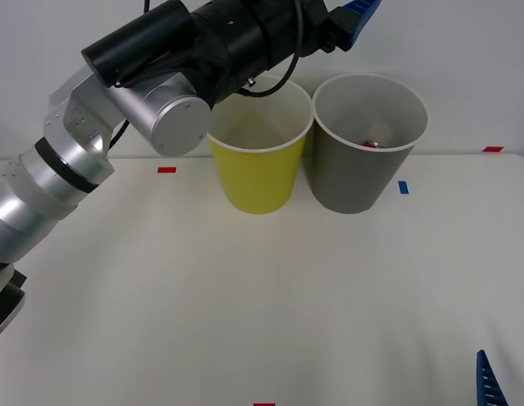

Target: Put cans in the gray bin and PET bottles in the light green bin.

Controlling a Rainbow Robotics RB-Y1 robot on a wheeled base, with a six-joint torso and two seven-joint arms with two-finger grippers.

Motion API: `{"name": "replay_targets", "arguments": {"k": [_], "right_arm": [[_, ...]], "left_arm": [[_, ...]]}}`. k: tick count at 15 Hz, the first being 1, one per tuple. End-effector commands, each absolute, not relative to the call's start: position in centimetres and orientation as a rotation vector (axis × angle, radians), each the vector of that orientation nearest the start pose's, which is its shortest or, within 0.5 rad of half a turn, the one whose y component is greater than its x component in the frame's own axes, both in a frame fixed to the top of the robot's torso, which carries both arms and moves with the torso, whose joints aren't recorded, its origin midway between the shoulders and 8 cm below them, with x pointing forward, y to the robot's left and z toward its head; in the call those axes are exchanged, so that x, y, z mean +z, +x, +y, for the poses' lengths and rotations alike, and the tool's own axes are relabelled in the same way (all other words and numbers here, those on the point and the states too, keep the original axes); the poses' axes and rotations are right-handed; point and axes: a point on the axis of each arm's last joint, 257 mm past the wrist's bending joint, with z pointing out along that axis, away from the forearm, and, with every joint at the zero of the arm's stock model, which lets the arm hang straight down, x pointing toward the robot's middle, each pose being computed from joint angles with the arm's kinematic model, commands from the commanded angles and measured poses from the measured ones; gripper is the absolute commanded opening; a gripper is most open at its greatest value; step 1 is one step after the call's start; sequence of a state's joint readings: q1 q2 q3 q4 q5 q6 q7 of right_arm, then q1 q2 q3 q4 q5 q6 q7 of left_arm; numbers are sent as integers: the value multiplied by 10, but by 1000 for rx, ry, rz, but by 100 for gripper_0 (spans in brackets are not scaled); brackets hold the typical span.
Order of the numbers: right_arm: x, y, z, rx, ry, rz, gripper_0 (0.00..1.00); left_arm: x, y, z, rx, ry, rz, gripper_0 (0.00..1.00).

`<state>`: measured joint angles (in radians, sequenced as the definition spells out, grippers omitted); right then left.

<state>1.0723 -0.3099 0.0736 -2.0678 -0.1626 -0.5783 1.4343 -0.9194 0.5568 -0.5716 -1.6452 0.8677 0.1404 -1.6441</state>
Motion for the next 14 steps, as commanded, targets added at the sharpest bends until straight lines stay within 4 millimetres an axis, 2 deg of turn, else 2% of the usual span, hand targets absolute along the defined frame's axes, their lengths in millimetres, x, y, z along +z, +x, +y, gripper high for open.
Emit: {"name": "replay_targets", "arguments": {"k": [1, 4, 10, 14], "right_arm": [[-228, 227, -327, -61, 72, 1548, 100], [-228, 227, -327, -61, 72, 1548, 100], [-228, 227, -327, -61, 72, 1548, 100], [-228, 227, -327, -61, 72, 1548, 100]], "left_arm": [[114, 530, -8, -553, 659, 1117, 100], [114, 502, 39, -483, 666, 1152, 100], [60, 463, 114, -407, 576, 1241, 100], [34, 436, 149, -357, 528, 1299, 100]]}}
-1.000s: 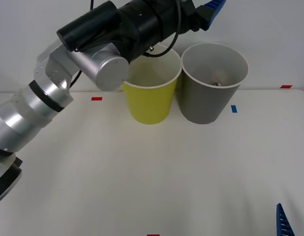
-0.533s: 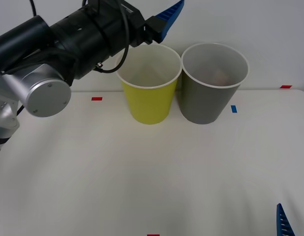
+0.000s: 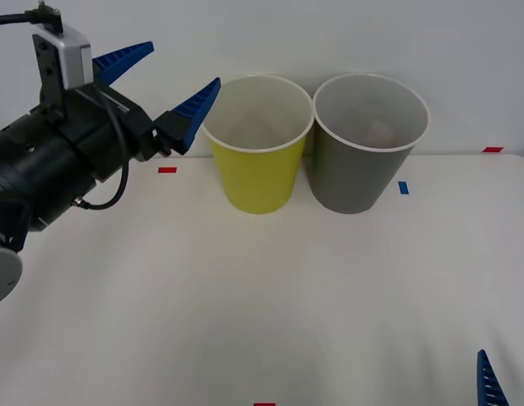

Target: Put cans in the gray bin and PET bottles in the light green bin.

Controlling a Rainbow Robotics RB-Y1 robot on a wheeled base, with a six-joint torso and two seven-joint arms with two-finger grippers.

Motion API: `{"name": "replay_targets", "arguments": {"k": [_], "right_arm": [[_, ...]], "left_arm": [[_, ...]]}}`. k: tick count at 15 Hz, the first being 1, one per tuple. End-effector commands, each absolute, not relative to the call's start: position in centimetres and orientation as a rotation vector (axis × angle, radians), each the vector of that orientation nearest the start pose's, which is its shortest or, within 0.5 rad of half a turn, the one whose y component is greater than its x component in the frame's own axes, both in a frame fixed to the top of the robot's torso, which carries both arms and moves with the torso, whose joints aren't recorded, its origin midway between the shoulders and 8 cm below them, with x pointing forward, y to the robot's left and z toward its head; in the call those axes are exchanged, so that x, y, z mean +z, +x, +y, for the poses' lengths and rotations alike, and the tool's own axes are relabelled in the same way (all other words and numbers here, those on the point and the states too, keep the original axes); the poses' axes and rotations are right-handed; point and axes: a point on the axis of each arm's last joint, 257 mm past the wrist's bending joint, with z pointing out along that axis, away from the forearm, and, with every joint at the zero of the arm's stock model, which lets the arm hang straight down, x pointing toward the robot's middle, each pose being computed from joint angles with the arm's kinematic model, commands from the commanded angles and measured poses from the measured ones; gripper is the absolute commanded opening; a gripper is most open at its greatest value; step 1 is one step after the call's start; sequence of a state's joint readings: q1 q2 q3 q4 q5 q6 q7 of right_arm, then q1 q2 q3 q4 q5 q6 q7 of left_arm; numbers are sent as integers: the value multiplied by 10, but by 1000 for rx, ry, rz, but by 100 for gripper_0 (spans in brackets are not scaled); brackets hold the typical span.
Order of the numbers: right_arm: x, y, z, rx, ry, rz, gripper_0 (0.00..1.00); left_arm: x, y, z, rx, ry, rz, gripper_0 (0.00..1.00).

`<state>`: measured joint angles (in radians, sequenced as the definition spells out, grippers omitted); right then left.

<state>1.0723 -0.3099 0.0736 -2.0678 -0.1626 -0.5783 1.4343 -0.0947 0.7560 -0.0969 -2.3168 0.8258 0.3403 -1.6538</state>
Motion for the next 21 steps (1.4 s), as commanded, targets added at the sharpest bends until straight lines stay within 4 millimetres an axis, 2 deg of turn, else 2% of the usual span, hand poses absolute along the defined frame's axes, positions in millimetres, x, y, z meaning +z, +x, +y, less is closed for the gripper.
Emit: {"name": "replay_targets", "arguments": {"k": [1, 7, 10, 16, 19, 21], "right_arm": [[-228, 227, -327, -61, 72, 1548, 100], [-228, 227, -327, -61, 72, 1548, 100], [-228, 227, -327, -61, 72, 1548, 100], [-228, 227, -327, -61, 72, 1548, 100], [-228, 227, -327, -61, 72, 1548, 100], [-228, 227, -327, -61, 72, 1548, 100]], "left_arm": [[27, 431, 155, -352, 517, 1317, 100], [-10, 411, 189, -297, 410, 1335, 100], [-32, 396, 193, -242, 371, 1270, 100], [-116, 362, 209, -227, 286, 1358, 100], [-141, 355, 217, -211, 277, 1334, 100], [-157, 350, 228, -217, 251, 1339, 100]]}}
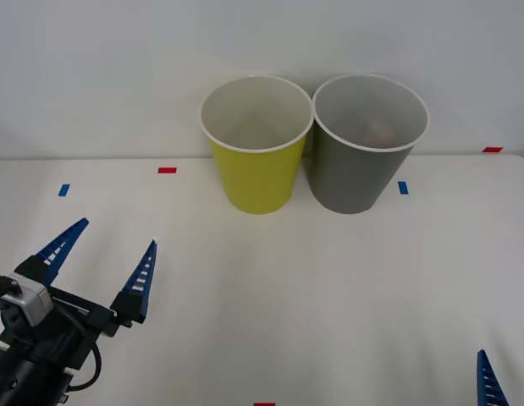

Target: Put cans in the gray bin and PET bottles in the light green bin.

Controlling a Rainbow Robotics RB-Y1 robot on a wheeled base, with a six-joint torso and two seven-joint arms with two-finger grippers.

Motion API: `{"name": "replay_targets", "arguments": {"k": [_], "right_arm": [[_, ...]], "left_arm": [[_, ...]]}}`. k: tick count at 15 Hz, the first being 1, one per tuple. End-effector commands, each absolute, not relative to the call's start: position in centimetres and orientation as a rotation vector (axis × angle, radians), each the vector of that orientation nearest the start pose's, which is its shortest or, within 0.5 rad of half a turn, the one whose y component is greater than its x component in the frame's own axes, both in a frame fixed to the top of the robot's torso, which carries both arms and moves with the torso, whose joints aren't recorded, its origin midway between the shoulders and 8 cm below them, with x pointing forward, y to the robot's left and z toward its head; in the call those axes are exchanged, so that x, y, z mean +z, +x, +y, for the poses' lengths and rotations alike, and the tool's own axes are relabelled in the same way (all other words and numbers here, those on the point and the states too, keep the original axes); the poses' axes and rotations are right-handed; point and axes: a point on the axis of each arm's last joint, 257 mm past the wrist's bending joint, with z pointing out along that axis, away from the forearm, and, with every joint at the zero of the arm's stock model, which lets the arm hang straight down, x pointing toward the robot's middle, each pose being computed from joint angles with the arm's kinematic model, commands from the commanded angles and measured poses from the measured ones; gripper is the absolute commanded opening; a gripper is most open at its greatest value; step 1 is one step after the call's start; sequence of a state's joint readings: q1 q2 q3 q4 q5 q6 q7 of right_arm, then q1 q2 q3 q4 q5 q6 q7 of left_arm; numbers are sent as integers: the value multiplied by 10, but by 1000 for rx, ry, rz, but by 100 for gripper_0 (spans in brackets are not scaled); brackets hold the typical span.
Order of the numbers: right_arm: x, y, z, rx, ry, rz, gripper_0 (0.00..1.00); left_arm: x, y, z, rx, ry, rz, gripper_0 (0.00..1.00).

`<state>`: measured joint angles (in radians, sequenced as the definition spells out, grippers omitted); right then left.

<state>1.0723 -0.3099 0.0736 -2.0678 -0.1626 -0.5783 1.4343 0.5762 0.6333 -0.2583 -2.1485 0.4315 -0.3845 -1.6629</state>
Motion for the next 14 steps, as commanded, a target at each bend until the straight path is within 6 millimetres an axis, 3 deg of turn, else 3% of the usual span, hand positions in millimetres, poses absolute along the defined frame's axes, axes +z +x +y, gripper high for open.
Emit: {"name": "replay_targets", "arguments": {"k": [1, 5, 9, 14], "right_arm": [[-228, 227, -327, -61, 72, 1548, 100], [-228, 227, -327, -61, 72, 1548, 100], [-228, 227, -327, -61, 72, 1548, 100], [-228, 227, -327, -61, 72, 1548, 100]], "left_arm": [[-167, 346, 230, -239, 237, 1363, 100], [-200, 319, 252, -211, 188, 1464, 100], [-222, 293, 281, -48, 204, 1522, 100], [-236, 260, 289, -7, 181, 1565, 100]]}}
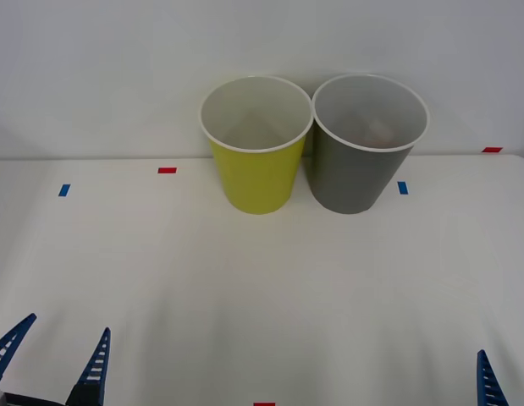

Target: Put cans in the gray bin and PET bottles in the light green bin.

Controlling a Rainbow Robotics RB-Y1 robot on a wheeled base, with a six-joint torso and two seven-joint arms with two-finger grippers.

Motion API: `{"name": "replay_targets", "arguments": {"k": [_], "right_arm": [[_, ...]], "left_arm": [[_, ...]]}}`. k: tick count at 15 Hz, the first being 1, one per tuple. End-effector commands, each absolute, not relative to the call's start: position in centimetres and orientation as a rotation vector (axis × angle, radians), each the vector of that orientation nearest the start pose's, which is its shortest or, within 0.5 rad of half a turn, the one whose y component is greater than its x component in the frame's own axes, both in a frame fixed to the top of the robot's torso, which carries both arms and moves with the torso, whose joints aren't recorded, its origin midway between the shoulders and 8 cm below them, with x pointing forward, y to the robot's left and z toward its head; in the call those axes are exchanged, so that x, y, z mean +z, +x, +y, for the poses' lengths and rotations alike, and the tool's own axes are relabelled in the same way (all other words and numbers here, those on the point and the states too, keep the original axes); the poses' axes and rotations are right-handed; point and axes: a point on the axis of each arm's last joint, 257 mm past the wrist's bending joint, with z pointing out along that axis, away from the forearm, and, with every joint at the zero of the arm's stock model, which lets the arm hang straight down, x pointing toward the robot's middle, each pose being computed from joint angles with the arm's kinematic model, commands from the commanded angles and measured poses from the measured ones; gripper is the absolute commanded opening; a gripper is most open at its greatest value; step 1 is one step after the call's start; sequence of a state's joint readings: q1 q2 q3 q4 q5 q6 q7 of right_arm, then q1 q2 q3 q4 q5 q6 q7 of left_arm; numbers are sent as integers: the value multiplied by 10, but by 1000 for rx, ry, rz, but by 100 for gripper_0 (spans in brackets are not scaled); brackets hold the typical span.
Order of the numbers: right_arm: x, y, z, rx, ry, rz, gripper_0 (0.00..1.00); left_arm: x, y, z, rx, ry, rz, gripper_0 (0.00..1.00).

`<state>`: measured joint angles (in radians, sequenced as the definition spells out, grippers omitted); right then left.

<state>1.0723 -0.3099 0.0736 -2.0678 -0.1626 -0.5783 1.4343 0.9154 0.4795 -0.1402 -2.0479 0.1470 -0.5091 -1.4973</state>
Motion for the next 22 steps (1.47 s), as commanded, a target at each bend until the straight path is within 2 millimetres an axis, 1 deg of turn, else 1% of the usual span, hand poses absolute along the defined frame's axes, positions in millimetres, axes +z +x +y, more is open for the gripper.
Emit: {"name": "replay_targets", "arguments": {"k": [1, 7, 22], "right_arm": [[-228, 227, -327, -61, 72, 1548, 100], [-228, 227, -327, -61, 72, 1548, 100], [-228, 227, -327, -61, 72, 1548, 100]], "left_arm": [[-238, 257, 289, -5, 182, 1573, 100], [-245, 246, 291, 0, 174, 1600, 100], [-245, 246, 291, 1, 174, 1601, 100]]}}
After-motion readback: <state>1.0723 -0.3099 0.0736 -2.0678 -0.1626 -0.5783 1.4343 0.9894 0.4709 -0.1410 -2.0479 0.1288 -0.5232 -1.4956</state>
